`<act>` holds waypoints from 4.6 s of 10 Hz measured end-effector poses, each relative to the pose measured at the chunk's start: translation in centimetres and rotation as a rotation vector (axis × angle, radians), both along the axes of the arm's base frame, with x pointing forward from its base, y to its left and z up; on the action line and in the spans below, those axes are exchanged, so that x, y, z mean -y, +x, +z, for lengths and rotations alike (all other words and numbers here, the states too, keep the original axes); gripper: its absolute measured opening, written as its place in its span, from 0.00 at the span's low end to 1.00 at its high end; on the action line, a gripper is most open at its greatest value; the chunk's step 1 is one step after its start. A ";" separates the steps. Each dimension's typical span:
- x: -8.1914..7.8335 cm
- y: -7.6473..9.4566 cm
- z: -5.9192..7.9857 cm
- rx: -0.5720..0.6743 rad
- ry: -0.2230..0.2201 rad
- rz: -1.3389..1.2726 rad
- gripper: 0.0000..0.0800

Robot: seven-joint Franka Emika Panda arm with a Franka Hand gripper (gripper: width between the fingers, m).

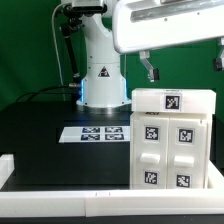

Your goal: Assemble cabinet

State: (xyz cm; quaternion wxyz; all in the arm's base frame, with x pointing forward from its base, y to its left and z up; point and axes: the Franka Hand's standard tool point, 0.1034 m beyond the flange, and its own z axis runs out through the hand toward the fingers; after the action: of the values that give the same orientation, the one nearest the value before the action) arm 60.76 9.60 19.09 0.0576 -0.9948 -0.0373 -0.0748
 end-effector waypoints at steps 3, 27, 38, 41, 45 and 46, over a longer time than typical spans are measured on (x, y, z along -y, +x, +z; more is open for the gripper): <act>0.1 -0.1 -0.2 0.002 -0.037 0.190 1.00; 1.5 -0.9 -3.9 -0.025 -0.117 0.477 0.70; 1.9 -1.0 -4.0 -0.022 0.019 -0.422 0.70; 2.1 -0.9 -3.9 -0.005 0.097 -0.689 0.70; 2.1 -0.9 -3.9 -0.041 0.169 -0.986 0.70; 2.1 -0.9 -3.9 -0.052 0.185 -1.052 0.70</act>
Offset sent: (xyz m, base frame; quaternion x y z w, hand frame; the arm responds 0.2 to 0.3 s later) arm 0.0000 0.0000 0.0000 0.0000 0.0000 -0.1296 0.9916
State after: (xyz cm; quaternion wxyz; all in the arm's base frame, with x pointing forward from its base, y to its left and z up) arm 59.83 7.45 15.16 0.1007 -0.8714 0.4747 -0.0720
